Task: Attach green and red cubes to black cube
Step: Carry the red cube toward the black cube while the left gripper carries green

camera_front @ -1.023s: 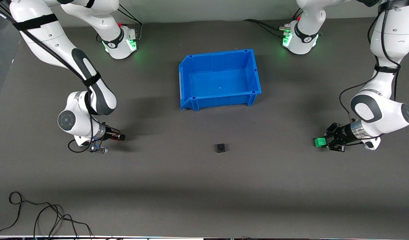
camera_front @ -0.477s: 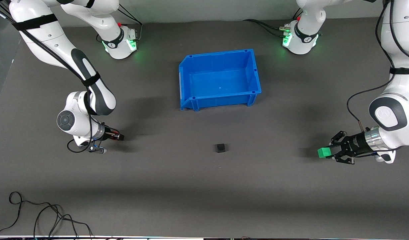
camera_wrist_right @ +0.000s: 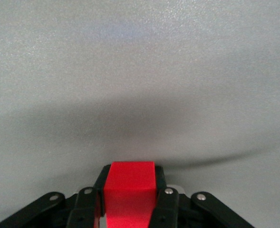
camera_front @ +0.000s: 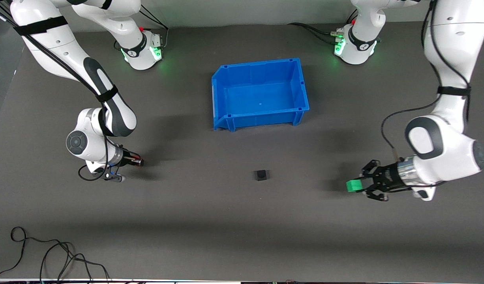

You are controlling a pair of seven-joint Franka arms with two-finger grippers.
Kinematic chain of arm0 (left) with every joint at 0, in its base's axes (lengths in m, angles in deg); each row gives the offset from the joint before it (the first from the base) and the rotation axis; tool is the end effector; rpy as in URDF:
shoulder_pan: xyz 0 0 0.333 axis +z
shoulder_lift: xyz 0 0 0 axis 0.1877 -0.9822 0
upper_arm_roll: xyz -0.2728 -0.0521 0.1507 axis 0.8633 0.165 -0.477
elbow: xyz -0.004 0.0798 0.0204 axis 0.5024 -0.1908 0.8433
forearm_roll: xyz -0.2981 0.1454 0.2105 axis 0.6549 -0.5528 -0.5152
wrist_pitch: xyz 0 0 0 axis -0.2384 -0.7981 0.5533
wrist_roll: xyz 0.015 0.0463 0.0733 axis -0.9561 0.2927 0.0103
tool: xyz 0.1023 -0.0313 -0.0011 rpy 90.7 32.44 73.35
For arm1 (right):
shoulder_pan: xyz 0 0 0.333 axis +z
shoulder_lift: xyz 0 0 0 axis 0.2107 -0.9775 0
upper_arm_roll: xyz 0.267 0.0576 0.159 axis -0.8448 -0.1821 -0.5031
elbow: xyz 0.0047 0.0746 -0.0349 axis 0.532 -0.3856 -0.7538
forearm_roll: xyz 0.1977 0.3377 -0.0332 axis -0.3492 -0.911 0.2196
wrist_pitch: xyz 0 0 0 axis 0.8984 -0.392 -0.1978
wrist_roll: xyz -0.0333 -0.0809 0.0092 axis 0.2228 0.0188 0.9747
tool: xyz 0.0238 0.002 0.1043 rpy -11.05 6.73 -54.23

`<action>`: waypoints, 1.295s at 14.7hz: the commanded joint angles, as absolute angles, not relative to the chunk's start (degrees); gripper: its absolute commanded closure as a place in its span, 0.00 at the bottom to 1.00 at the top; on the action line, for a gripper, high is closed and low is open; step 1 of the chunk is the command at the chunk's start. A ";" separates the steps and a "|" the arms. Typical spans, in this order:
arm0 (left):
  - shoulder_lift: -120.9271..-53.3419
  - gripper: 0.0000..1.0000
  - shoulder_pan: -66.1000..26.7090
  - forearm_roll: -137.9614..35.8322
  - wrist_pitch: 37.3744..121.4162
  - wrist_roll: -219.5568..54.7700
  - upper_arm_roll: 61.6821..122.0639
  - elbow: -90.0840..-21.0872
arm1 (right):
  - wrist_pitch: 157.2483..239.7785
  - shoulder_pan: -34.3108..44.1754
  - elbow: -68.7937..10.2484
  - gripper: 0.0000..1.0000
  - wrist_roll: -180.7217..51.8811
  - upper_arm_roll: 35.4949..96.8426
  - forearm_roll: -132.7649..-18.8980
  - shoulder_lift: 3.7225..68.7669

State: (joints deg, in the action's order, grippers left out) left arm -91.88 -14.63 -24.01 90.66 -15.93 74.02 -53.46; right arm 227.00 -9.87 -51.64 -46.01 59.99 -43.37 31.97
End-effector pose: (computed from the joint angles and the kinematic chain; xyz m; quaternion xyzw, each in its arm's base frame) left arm 0.6742 -0.0665 0.2920 0.6769 0.6939 -0.1507 0.1938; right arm 0.5665 0.0295 0.1732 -0.9911 0.1230 0.0476 0.0180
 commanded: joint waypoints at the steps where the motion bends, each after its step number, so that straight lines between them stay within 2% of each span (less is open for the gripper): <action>1: -93.33 0.64 -17.58 -24.72 92.74 -11.86 73.11 -51.67 | 227.47 -9.44 -51.01 1.00 -44.28 59.93 -44.26 31.93; 3: -93.77 0.64 -18.90 -24.81 94.50 -10.36 73.11 -51.67 | 227.30 -9.27 -50.05 1.00 -38.07 59.67 -44.35 32.37; 8: -94.82 0.64 -21.80 -24.72 98.19 -7.64 73.11 -51.67 | 226.95 -1.73 -42.59 1.00 -10.14 59.58 -46.10 31.24; 14: -97.46 0.64 -26.90 -24.81 103.90 -4.04 73.02 -51.94 | 226.95 8.65 -24.24 1.00 27.57 59.66 -47.60 18.07; 19: -101.14 0.64 -32.96 -24.81 110.14 -1.14 72.93 -52.11 | 226.86 12.27 -10.87 1.00 52.01 59.58 -48.21 9.01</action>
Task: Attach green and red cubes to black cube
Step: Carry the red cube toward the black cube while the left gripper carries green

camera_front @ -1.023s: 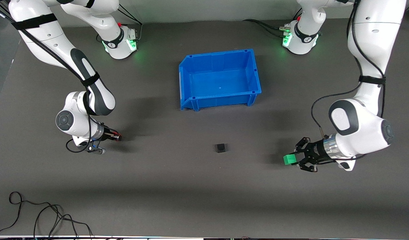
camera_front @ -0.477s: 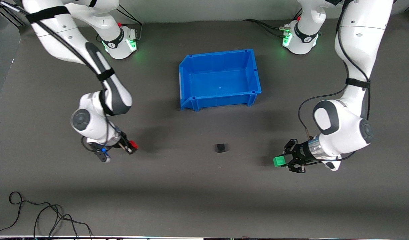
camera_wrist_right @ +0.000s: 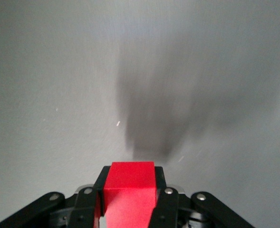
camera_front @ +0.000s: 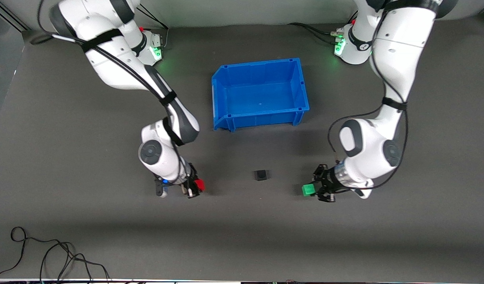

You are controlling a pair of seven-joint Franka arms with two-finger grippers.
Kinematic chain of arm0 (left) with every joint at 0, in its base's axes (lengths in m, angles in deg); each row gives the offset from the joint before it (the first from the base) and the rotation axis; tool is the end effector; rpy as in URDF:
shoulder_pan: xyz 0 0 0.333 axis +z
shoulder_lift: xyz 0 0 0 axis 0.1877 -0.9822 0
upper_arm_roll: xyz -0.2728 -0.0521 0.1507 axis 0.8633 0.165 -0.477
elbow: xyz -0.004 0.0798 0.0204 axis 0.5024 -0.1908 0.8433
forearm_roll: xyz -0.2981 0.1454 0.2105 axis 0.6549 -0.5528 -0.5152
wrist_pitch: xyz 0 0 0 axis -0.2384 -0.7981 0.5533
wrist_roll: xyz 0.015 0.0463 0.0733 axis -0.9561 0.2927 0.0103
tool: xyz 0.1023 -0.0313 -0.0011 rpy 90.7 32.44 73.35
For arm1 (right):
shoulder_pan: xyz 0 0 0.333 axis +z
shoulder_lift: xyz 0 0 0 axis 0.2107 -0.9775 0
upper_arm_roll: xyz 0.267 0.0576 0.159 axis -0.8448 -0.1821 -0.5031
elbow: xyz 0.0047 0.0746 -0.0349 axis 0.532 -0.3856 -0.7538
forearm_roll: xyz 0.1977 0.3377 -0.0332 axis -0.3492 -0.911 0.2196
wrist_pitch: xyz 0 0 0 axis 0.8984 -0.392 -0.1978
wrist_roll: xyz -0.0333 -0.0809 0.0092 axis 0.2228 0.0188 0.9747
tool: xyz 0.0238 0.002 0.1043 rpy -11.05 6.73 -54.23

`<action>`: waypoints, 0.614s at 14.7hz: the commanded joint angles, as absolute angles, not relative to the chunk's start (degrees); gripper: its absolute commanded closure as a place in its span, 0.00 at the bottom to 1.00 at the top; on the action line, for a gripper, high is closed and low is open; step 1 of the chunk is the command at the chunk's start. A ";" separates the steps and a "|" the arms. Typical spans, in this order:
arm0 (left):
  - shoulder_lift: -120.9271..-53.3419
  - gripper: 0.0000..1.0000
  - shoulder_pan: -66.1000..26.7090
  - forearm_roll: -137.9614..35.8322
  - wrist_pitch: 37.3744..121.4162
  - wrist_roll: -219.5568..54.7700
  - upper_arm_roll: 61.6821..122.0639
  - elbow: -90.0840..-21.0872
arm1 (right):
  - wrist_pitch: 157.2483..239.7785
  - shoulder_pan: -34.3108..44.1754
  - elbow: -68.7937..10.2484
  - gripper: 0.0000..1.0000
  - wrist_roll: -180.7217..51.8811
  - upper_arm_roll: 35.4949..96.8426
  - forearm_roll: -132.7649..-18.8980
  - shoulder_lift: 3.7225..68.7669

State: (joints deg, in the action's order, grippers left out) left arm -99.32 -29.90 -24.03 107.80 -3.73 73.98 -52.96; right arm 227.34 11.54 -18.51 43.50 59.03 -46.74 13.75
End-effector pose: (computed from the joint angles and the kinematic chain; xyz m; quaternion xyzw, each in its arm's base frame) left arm 0.6573 -0.2241 0.2299 0.6662 0.7130 -0.1050 0.1917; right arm 0.6557 0.3060 0.1956 -0.7387 0.6660 0.0110 0.1031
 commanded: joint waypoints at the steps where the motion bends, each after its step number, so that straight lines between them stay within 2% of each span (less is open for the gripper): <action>1: -101.76 0.64 -34.36 -24.81 111.54 -0.87 72.93 -52.29 | 226.86 12.62 -9.37 1.00 55.19 58.71 -48.21 7.78; 4: -102.12 0.64 -37.18 -24.90 113.05 0.53 72.93 -53.52 | 226.86 16.13 -6.46 1.00 61.71 57.73 -48.13 5.48; 9: -101.77 0.64 -39.56 -24.99 113.14 1.94 72.84 -55.71 | 226.94 19.30 -5.58 1.00 65.15 57.64 -48.21 5.31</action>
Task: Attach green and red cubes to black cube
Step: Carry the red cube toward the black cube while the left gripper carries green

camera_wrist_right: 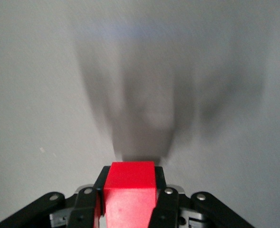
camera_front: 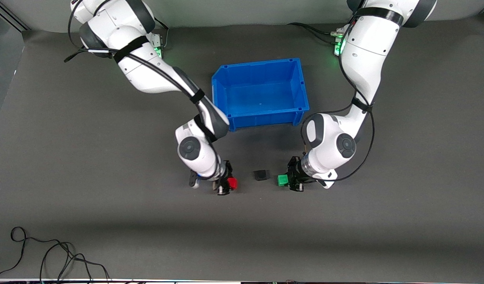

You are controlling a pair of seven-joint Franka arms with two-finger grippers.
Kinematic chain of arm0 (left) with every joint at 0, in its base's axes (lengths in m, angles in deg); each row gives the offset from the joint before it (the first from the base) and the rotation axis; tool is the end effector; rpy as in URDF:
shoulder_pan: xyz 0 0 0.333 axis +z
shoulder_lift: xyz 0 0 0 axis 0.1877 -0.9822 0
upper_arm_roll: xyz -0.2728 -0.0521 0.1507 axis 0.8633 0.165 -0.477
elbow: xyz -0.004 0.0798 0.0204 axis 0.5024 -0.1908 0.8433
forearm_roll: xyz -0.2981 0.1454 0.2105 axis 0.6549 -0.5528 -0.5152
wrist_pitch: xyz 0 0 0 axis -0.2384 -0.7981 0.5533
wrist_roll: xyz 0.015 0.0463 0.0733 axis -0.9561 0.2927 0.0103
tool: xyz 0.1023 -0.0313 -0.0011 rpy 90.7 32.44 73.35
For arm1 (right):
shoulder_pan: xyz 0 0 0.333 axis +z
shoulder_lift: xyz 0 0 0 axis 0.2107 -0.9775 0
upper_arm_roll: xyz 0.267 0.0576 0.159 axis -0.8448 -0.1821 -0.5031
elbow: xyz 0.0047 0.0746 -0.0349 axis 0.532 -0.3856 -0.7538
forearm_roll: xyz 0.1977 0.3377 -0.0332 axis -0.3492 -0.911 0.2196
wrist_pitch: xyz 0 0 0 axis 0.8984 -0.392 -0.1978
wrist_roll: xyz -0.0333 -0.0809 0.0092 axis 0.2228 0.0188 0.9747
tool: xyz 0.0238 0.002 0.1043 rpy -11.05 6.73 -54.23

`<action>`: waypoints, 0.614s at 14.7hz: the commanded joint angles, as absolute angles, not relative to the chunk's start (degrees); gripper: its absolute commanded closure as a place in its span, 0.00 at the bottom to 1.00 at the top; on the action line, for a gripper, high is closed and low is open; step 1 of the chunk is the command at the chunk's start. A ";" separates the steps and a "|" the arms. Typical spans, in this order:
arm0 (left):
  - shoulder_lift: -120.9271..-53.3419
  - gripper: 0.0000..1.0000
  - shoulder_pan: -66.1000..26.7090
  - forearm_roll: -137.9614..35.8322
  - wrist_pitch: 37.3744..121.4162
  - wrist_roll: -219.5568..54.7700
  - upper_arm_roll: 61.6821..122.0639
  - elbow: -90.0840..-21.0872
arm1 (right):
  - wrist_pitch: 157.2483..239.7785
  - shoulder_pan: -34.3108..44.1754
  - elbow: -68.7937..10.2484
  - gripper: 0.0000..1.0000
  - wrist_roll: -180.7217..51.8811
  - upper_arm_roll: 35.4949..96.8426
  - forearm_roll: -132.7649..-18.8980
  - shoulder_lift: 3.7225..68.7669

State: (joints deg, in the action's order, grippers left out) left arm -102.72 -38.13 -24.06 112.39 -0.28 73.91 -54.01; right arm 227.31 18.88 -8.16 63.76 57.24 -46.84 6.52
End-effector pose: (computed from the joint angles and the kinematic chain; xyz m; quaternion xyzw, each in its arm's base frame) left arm 0.6151 -0.3060 0.1881 0.6875 0.6977 -0.1066 0.1707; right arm 0.6307 0.4189 0.1834 -0.6615 0.7379 0.0459 0.1262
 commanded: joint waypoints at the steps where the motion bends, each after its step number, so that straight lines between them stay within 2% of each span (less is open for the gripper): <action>1: -101.77 0.64 -39.82 -24.99 113.58 2.82 72.84 -55.89 | 227.21 19.65 -5.49 1.00 65.76 57.56 -48.30 5.04; 9: -101.68 0.64 -42.90 -24.90 114.63 6.87 72.32 -56.42 | 227.47 22.29 1.19 1.00 71.48 57.64 -48.21 -0.14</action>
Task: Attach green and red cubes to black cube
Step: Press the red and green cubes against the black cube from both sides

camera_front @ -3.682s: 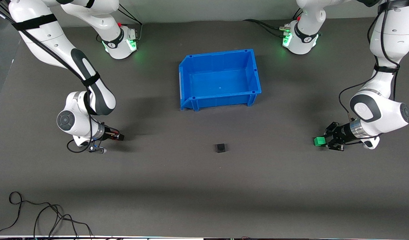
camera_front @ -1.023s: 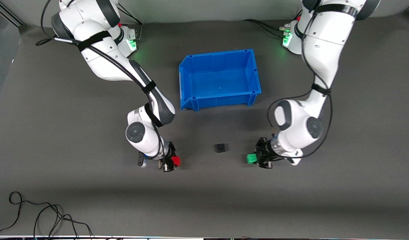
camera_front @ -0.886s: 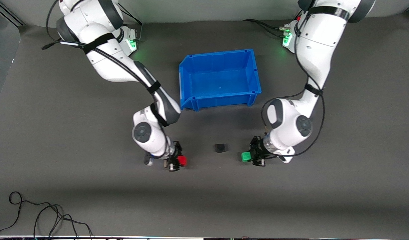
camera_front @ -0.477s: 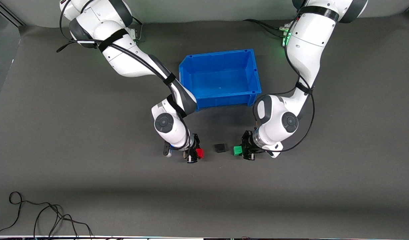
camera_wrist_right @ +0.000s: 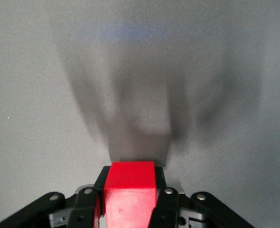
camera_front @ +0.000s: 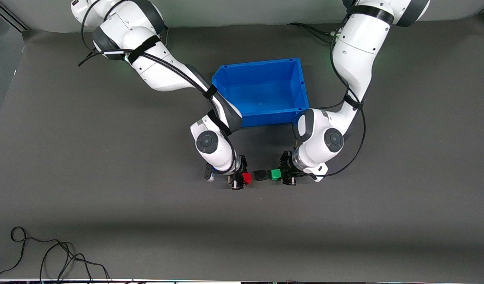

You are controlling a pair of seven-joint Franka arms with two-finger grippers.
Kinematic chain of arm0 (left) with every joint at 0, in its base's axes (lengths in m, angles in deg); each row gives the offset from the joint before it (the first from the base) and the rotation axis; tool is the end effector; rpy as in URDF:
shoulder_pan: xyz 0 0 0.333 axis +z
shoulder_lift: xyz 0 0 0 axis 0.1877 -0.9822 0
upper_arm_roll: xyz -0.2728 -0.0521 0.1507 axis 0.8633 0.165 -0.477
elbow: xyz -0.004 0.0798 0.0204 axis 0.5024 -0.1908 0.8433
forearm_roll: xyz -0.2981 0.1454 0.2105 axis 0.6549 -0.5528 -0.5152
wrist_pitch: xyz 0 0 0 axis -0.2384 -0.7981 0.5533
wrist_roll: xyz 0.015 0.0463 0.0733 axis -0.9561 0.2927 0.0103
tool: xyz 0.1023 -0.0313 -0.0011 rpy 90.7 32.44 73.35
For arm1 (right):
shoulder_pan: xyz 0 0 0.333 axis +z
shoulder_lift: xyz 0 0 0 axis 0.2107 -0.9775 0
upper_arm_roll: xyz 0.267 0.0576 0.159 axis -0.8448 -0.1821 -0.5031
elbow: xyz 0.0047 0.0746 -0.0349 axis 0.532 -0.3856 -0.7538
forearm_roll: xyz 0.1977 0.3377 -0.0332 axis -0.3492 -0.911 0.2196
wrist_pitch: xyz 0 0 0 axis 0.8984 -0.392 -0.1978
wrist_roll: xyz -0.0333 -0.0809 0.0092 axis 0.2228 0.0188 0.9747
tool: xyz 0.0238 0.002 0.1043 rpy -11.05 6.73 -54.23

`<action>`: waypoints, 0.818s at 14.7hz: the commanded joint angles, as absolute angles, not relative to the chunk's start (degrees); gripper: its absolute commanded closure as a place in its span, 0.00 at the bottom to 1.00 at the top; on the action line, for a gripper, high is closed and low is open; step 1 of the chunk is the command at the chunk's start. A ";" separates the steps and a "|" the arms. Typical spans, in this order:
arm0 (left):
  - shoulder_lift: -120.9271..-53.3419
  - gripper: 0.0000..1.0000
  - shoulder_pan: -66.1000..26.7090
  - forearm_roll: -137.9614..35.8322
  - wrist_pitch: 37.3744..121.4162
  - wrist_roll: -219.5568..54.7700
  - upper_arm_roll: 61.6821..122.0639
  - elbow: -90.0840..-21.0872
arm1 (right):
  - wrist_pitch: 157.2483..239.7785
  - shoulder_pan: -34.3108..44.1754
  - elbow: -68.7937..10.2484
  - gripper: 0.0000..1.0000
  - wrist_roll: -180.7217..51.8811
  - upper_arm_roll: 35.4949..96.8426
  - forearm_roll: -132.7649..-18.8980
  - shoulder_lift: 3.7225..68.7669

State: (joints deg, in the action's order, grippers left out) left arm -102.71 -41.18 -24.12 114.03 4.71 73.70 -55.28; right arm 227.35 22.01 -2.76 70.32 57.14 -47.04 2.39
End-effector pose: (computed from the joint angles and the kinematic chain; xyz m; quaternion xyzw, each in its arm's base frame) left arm 0.5956 -0.3317 0.1817 0.6727 0.7136 -0.1095 0.1624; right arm 0.6187 0.4603 0.1715 -0.6360 0.7578 0.0585 0.1335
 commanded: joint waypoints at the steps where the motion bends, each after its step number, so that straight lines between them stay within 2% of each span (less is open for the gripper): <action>1: -101.77 0.64 -43.25 -24.90 114.81 7.04 72.23 -56.42 | 227.47 22.37 1.89 1.00 71.57 57.64 -48.13 -0.67; 12: -102.12 0.64 -44.83 -24.81 118.15 8.98 72.32 -56.07 | 228.62 22.81 2.78 1.00 71.31 57.64 -48.13 -2.08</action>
